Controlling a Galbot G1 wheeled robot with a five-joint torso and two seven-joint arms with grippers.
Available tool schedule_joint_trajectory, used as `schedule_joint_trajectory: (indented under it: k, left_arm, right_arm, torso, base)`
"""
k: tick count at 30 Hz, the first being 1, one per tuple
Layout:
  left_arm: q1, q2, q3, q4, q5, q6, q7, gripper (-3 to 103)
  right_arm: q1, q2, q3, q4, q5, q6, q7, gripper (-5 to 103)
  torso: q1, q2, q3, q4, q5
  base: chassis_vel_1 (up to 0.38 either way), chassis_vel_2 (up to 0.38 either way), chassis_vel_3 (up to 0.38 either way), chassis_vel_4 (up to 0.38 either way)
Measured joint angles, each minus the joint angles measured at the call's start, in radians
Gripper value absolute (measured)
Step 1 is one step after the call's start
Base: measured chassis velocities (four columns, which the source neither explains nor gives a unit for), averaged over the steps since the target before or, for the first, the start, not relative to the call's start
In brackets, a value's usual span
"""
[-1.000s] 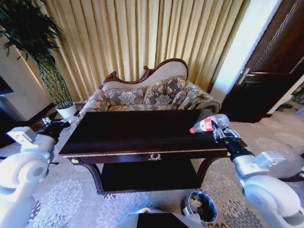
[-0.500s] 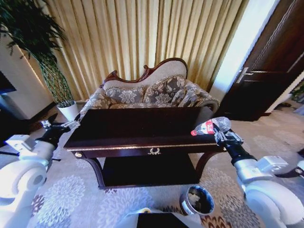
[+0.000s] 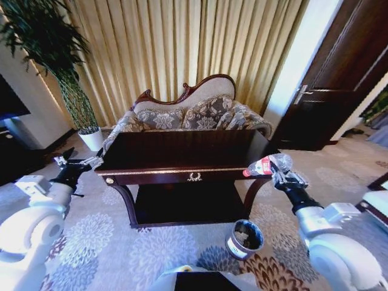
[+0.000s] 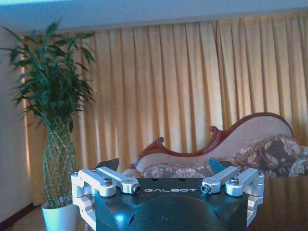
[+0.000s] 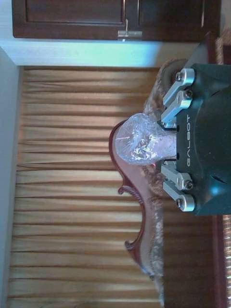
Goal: Move to the front of the table and place the trash on the table into the trash bin.
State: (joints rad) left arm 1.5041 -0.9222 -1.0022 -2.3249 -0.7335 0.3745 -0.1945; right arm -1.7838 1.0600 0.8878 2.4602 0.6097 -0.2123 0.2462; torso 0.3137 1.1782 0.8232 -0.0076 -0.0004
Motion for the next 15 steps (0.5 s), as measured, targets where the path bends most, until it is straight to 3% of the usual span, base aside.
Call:
schedule_joint_trajectory:
  k: [15]
  left_arm:
    - [0.062,-0.028,-0.039,-0.074,0.005,-0.004,-0.018,100]
  right_arm:
    - [0.175,0.042,-0.147,-0.694,-0.189,0.067,-0.058,25]
  torso:
    - [0.001,-0.001,0.0,0.0,0.0007]
  base:
    - [0.009,-0.008,-0.006,0.009]
